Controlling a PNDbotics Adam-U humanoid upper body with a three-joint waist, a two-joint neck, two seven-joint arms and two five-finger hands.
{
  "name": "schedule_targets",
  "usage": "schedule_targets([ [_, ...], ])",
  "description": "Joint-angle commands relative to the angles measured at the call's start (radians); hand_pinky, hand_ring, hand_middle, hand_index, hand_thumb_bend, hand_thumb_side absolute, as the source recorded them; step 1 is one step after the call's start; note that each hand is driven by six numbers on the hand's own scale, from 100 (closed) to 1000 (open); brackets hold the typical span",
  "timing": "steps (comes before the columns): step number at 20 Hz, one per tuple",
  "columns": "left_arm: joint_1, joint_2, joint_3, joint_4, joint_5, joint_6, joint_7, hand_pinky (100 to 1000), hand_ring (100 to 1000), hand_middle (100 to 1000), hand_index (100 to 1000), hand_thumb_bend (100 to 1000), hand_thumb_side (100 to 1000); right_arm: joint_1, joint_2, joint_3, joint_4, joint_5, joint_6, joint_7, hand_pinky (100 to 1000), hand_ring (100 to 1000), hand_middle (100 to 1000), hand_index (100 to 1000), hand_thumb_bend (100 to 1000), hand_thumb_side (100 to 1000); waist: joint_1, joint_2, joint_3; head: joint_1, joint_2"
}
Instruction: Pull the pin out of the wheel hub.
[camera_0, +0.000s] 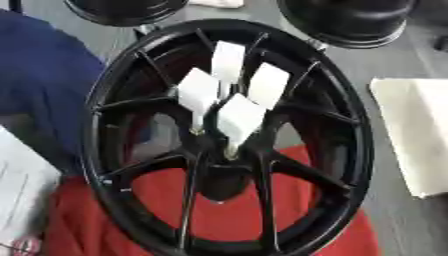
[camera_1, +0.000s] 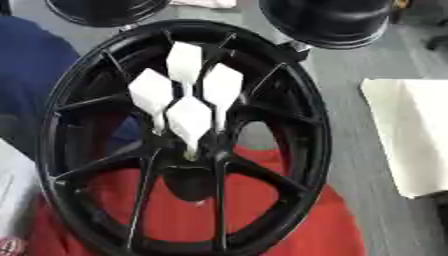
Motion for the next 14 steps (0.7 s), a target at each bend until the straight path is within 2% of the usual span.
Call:
schedule_targets([
  [1,-0.01,0.044,0.008,-0.024,-0.005,-0.006,-0.002,829,832,789,820,411,820,-0.016,-0.032,-0.008,-0.017,0.005,0.0,0.003,824,765,711,773,100,345,0.007,-0.024,0.002,-0.003,-0.018],
  [12,-0.01,0.043,0.005,-0.028,-0.005,-0.013,-0.003,826,826,781,808,408,821,-0.021,-0.028,-0.004,-0.023,0.009,0.004,0.003,826,772,722,777,100,338,0.008,-0.021,0.002,-0.003,-0.021],
  [14,-0.012,0.042,0.0,-0.028,-0.007,-0.012,-0.006,826,826,781,809,409,821,-0.029,-0.03,0.017,-0.037,0.021,0.003,0.02,826,775,726,780,100,339,0.006,-0.022,0.004,-0.006,-0.028],
])
